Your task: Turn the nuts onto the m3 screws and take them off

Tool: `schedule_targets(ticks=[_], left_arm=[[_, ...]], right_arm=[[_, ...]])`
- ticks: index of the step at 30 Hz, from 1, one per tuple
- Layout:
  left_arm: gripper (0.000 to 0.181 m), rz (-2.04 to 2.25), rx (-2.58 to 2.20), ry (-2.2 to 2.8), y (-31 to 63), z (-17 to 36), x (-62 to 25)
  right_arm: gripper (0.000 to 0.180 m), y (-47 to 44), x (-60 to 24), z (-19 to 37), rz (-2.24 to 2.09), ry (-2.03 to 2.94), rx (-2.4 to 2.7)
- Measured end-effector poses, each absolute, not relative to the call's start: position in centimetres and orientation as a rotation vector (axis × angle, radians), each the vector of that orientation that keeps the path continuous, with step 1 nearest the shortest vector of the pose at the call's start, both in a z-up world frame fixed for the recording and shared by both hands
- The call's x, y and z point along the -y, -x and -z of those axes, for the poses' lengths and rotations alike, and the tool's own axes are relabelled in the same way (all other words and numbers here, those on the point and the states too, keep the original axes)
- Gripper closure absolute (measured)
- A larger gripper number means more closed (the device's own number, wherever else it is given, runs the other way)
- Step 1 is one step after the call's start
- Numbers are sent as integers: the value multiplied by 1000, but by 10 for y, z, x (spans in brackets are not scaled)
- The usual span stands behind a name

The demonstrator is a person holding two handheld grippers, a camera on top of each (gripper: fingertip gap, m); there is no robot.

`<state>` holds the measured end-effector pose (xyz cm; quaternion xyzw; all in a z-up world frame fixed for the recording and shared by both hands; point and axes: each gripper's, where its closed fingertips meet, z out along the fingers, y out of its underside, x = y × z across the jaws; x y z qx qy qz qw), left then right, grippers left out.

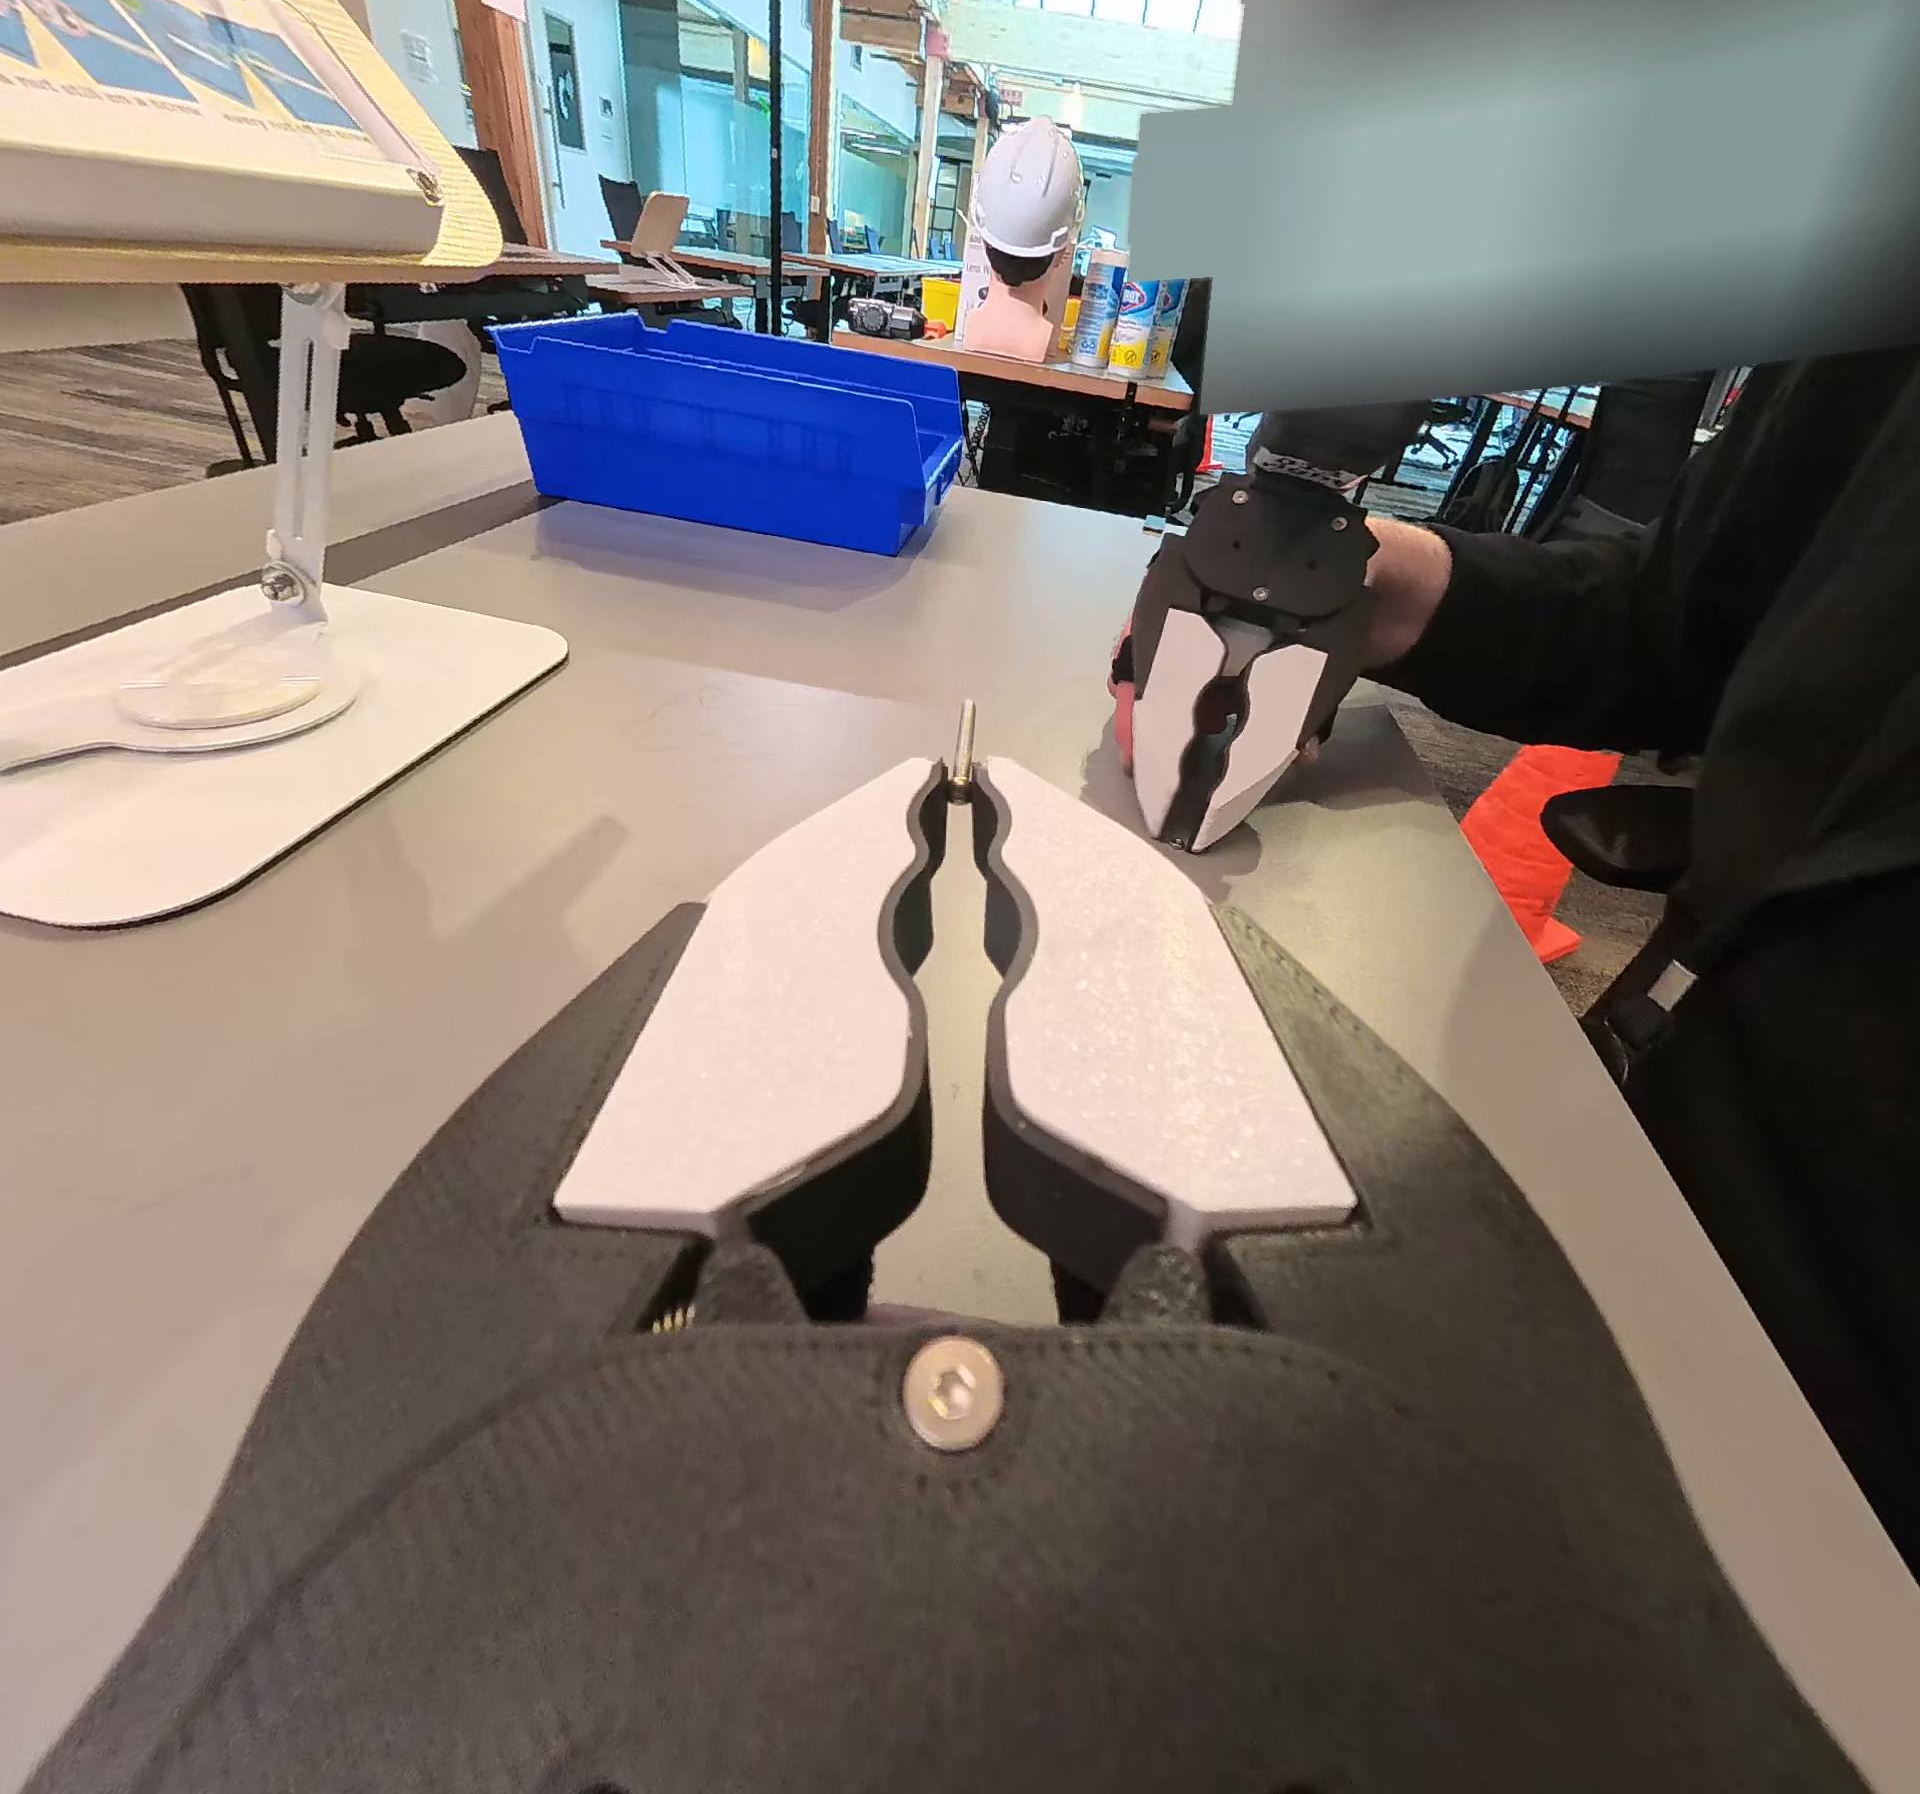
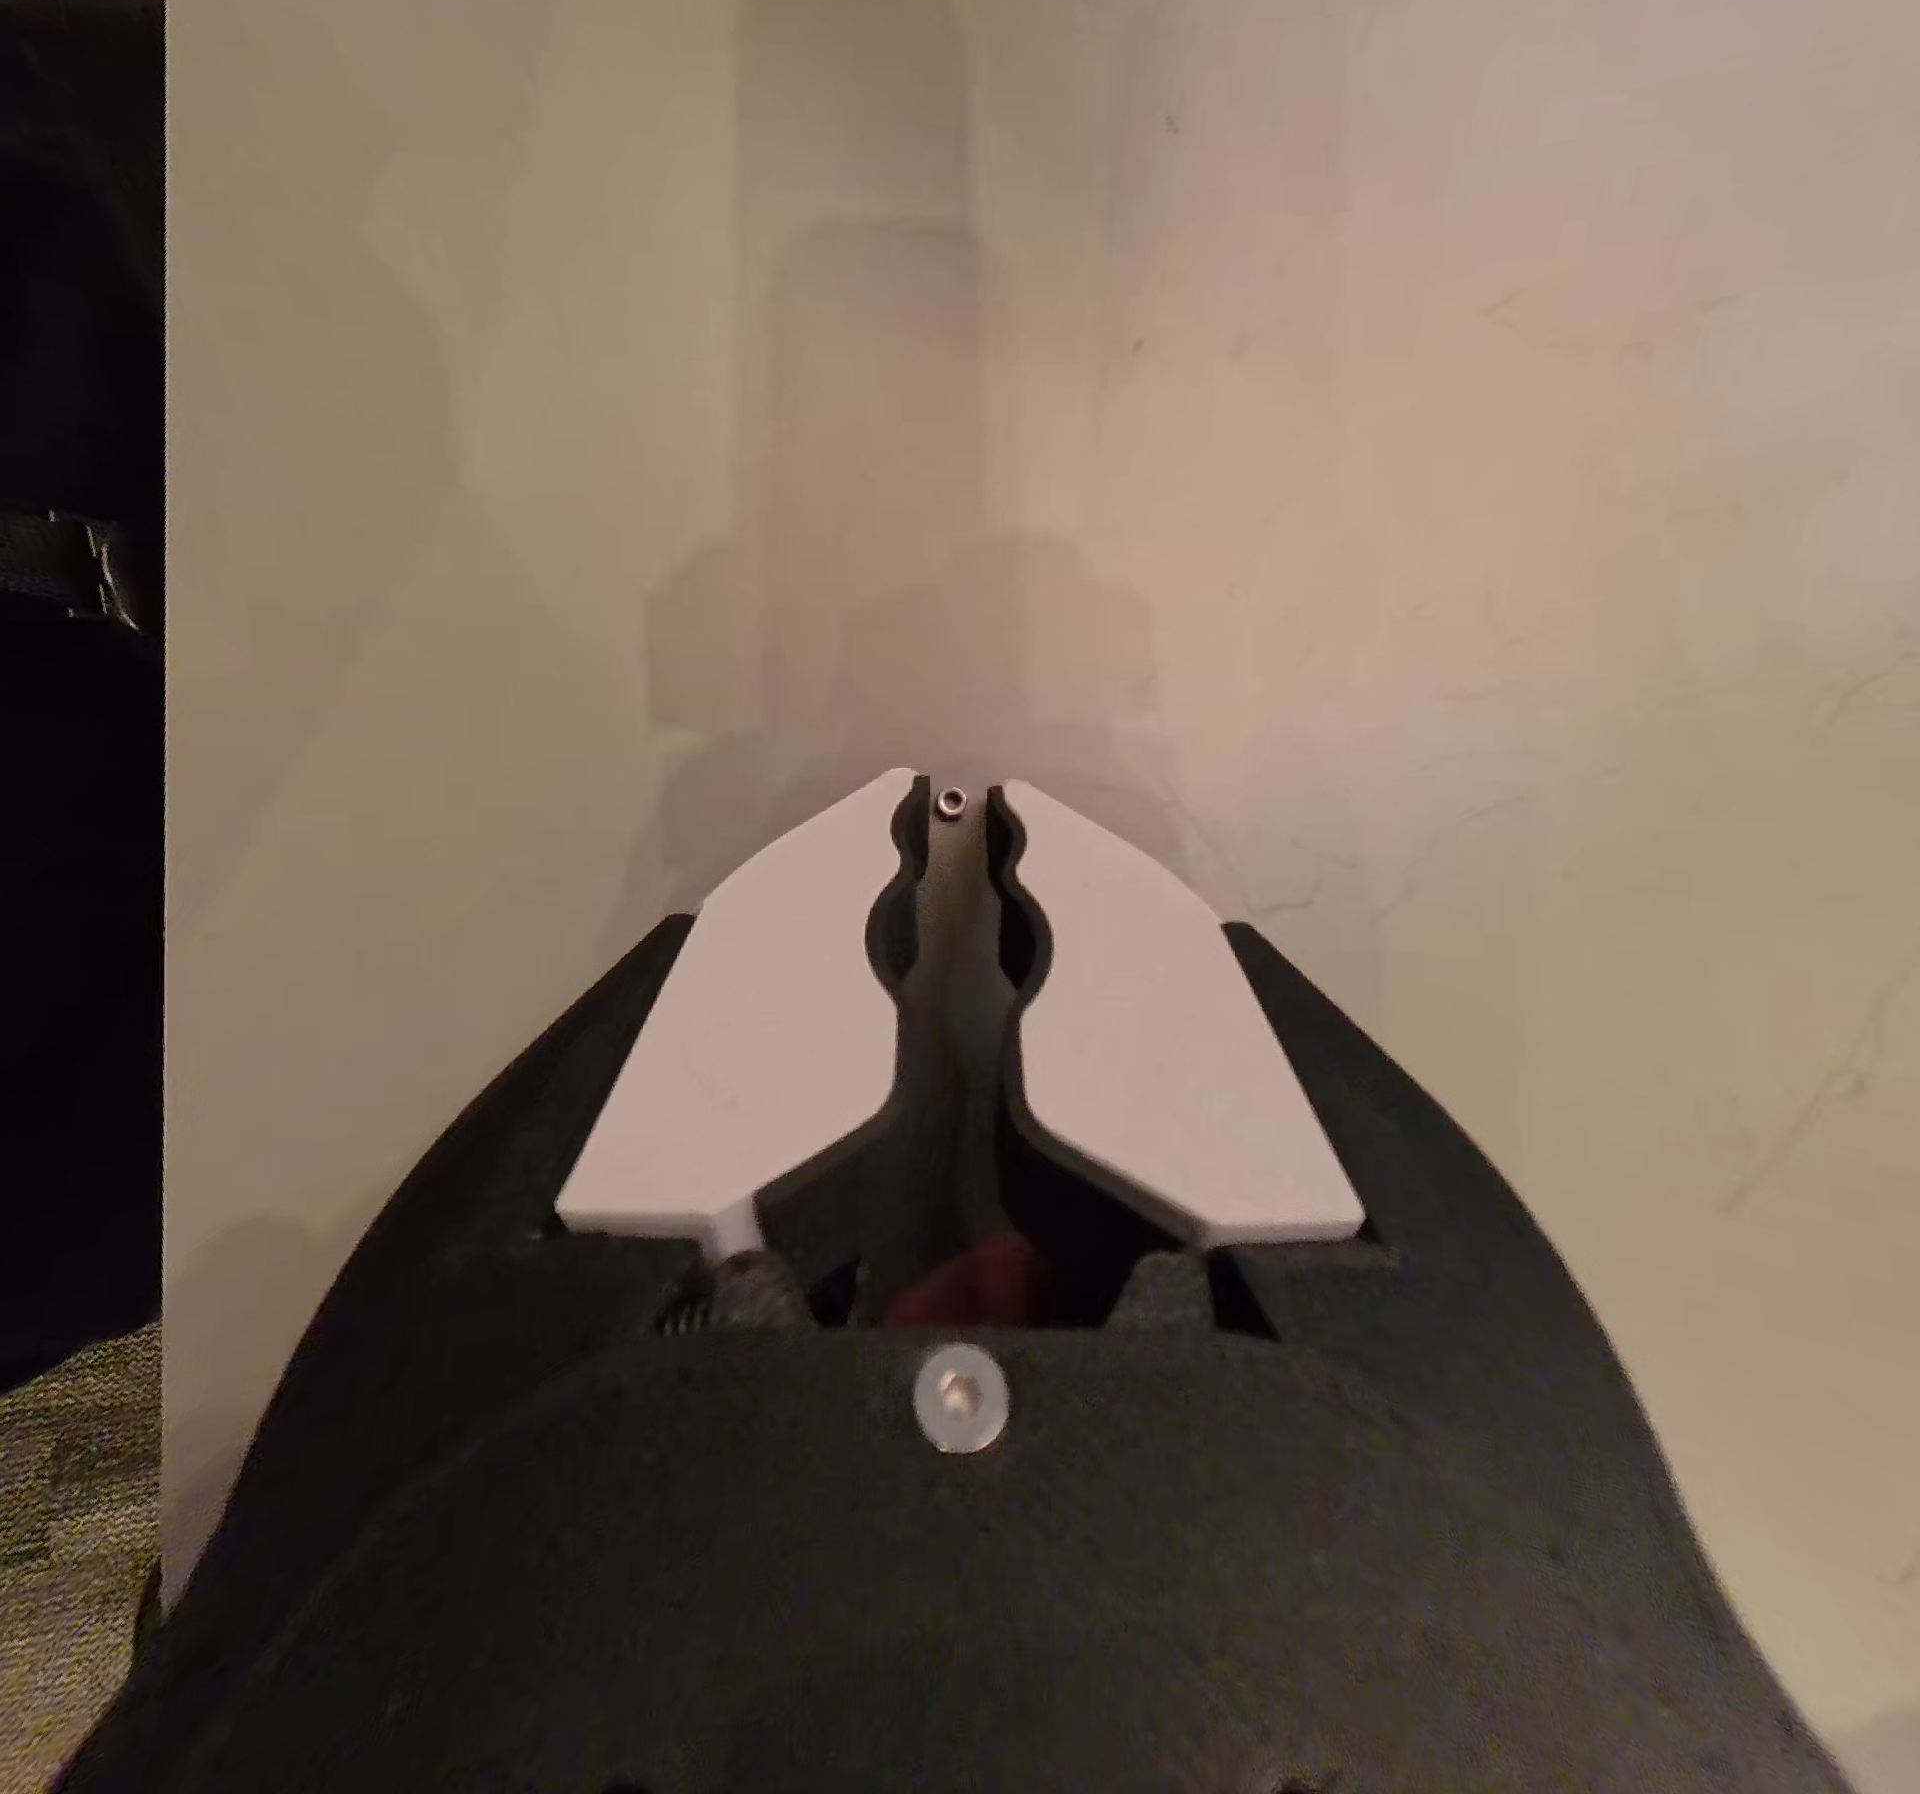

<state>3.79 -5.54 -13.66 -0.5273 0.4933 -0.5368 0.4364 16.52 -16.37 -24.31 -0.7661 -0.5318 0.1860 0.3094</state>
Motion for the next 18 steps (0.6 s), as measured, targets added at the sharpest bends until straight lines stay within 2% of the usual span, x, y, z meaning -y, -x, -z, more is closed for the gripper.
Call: schedule_targets(ticks=[18], left_arm=[[177, 1349, -1238, 1318, -42, 139, 59]], right_arm=[[175, -164, 163, 243, -453, 2041, 1356]])
